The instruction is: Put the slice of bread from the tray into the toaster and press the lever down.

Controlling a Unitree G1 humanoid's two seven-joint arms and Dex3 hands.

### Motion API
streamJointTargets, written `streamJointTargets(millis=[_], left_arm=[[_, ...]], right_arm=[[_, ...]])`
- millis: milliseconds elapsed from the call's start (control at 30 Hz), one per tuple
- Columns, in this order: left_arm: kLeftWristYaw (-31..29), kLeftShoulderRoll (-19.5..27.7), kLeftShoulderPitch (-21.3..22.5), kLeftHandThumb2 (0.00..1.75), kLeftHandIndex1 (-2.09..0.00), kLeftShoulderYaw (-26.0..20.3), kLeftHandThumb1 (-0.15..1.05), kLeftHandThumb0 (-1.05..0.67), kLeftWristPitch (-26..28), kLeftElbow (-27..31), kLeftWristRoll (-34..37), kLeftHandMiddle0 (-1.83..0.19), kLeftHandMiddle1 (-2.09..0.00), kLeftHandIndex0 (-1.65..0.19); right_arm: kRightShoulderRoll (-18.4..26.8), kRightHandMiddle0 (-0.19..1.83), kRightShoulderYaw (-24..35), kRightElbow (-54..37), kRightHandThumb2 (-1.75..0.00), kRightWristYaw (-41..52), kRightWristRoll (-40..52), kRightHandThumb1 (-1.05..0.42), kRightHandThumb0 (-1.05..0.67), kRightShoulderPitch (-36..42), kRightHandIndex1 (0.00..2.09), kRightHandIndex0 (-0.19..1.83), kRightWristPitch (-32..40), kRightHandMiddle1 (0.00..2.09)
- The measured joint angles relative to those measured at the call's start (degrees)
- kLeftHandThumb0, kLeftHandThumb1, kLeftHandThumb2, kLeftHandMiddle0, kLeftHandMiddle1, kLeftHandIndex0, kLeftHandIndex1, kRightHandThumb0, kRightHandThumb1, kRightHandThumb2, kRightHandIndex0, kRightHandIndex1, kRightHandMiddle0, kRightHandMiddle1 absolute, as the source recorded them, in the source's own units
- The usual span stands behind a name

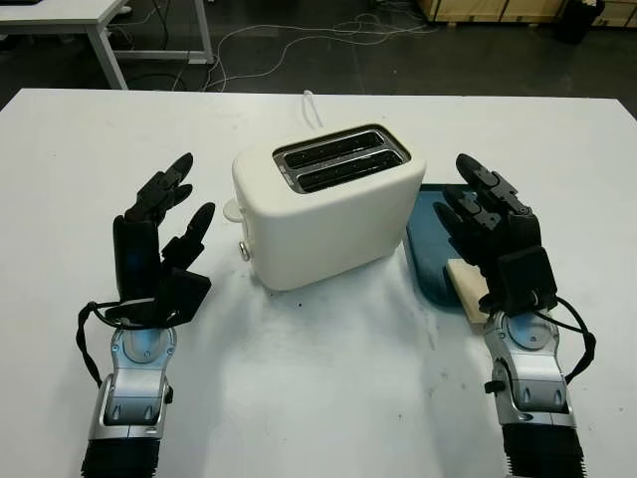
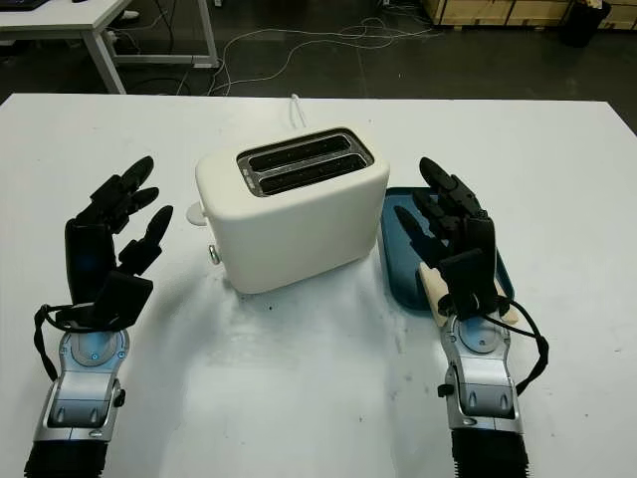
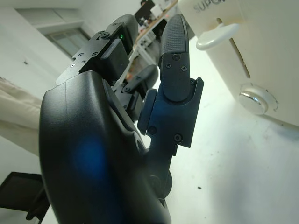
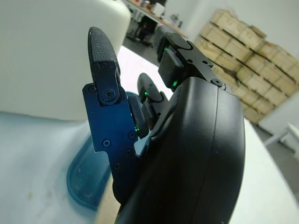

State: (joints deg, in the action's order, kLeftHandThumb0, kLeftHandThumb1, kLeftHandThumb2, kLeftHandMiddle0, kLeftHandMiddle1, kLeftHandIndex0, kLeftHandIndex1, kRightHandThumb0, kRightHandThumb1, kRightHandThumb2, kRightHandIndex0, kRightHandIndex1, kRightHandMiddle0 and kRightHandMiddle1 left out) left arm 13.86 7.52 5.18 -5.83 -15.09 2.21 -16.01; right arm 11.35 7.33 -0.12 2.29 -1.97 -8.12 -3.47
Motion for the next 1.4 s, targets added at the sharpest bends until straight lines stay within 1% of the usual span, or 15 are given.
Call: streamJointTargets(millis=[133,267,367,467,567,633,733,833,900,1000,1100,1200,1333,1367,1400], left_arm=[[0.02,-0.02,0.00,0.26,0.00,0.02,0.92,-0.60,-0.37,-0.09,-0.03,-0.53,-0.49,-0.62],[0.06,-0.02,-0.02,0.27,0.00,0.00,0.92,-0.60,-0.37,-0.13,-0.04,-0.53,-0.50,-0.62],[0.01,-0.03,-0.05,0.26,0.00,-0.06,0.92,-0.61,-0.33,-0.14,0.01,-0.52,-0.50,-0.62],[-0.04,-0.02,-0.04,0.26,0.00,-0.08,0.92,-0.59,-0.33,-0.14,0.01,-0.52,-0.50,-0.62],[-0.22,-0.02,-0.05,0.26,0.00,-0.12,0.92,-0.59,-0.33,-0.13,0.02,-0.51,-0.49,-0.61],[-0.46,-0.02,-0.04,0.26,0.00,-0.14,0.92,-0.60,-0.32,-0.12,0.32,-0.51,-0.49,-0.61],[-0.46,-0.01,-0.04,0.26,-0.01,-0.27,0.92,-0.61,-0.32,-0.12,0.37,-0.52,-0.50,-0.62],[-0.28,0.11,-0.04,0.26,-0.01,-0.34,0.92,-0.61,-0.32,-0.12,-0.10,-0.53,-0.50,-0.62],[-0.25,0.11,-0.04,0.26,-0.01,-0.34,0.92,-0.61,-0.32,-0.12,-0.13,-0.53,-0.50,-0.62],[-0.27,0.11,-0.04,0.27,0.00,-0.35,0.92,-0.61,-0.28,-0.12,-0.10,-0.52,-0.49,-0.62],[-0.47,0.10,-0.04,0.26,0.00,-0.37,0.92,-0.60,-0.16,-0.09,0.32,-0.51,-0.49,-0.61],[-0.69,0.11,-0.04,0.27,0.00,-0.38,0.92,-0.59,-0.14,-0.06,0.57,-0.51,-0.49,-0.61],[-0.77,0.11,-0.04,0.27,0.00,-0.38,0.92,-0.60,-0.12,-0.03,0.52,-0.52,-0.49,-0.62],[-0.76,0.11,-0.04,0.26,0.00,-0.38,0.92,-0.60,-0.12,-0.03,0.52,-0.52,-0.49,-0.62],[-0.76,0.11,-0.04,0.26,0.00,-0.39,0.92,-0.61,-0.12,-0.03,0.52,-0.53,-0.49,-0.62]], right_arm=[[8.31,0.50,0.36,-1.10,-0.03,3.75,-4.59,-0.91,-0.57,2.61,0.00,0.55,-0.61,0.00],[17.28,0.49,2.26,-4.50,-0.01,8.21,-8.56,-0.89,-0.60,7.08,0.00,0.53,-1.20,0.00],[25.37,0.37,4.03,-7.24,0.00,12.25,-12.41,-0.89,-0.65,11.65,0.00,0.41,-4.67,0.00],[31.86,0.24,5.16,-11.56,0.00,15.27,-18.16,-0.87,-0.71,16.01,0.00,0.25,-5.81,0.00],[35.98,0.11,5.28,-16.56,0.00,19.25,-23.92,-0.87,-0.79,19.21,0.00,0.07,-5.29,0.00],[37.94,0.03,5.38,-20.27,0.00,22.96,-27.01,-0.84,-0.81,20.65,0.00,0.01,-3.19,0.00],[39.43,0.00,5.68,-24.60,0.00,28.16,-29.95,-0.79,-0.79,21.77,0.00,0.00,0.75,0.00],[40.13,0.00,5.92,-27.11,0.00,32.50,-30.42,-0.76,-0.80,21.99,0.00,0.00,3.44,0.00],[40.30,0.00,5.92,-27.73,0.00,34.20,-30.59,-0.75,-0.80,21.97,0.00,0.00,4.23,0.00],[40.29,0.00,5.51,-27.51,-0.01,34.29,-31.68,-0.78,-0.78,21.94,0.00,0.00,4.53,0.00],[39.23,0.00,3.66,-24.73,-0.02,28.97,-35.79,-0.81,-0.71,21.86,0.00,0.00,3.35,0.00],[36.81,0.08,1.58,-19.63,-0.01,18.40,-40.04,-0.81,-0.62,21.62,0.01,0.01,-0.45,0.04],[34.63,0.20,-1.35,-11.68,-0.01,4.74,-43.60,-0.84,-0.49,20.49,0.07,0.09,-6.06,0.08],[34.52,0.22,-1.96,-9.76,-0.01,2.36,-44.01,-0.85,-0.46,20.13,0.13,0.07,-7.39,0.07],[34.48,0.26,-2.52,-8.31,-0.01,0.56,-44.14,-0.87,-0.41,19.82,0.31,0.03,-8.33,0.07]])
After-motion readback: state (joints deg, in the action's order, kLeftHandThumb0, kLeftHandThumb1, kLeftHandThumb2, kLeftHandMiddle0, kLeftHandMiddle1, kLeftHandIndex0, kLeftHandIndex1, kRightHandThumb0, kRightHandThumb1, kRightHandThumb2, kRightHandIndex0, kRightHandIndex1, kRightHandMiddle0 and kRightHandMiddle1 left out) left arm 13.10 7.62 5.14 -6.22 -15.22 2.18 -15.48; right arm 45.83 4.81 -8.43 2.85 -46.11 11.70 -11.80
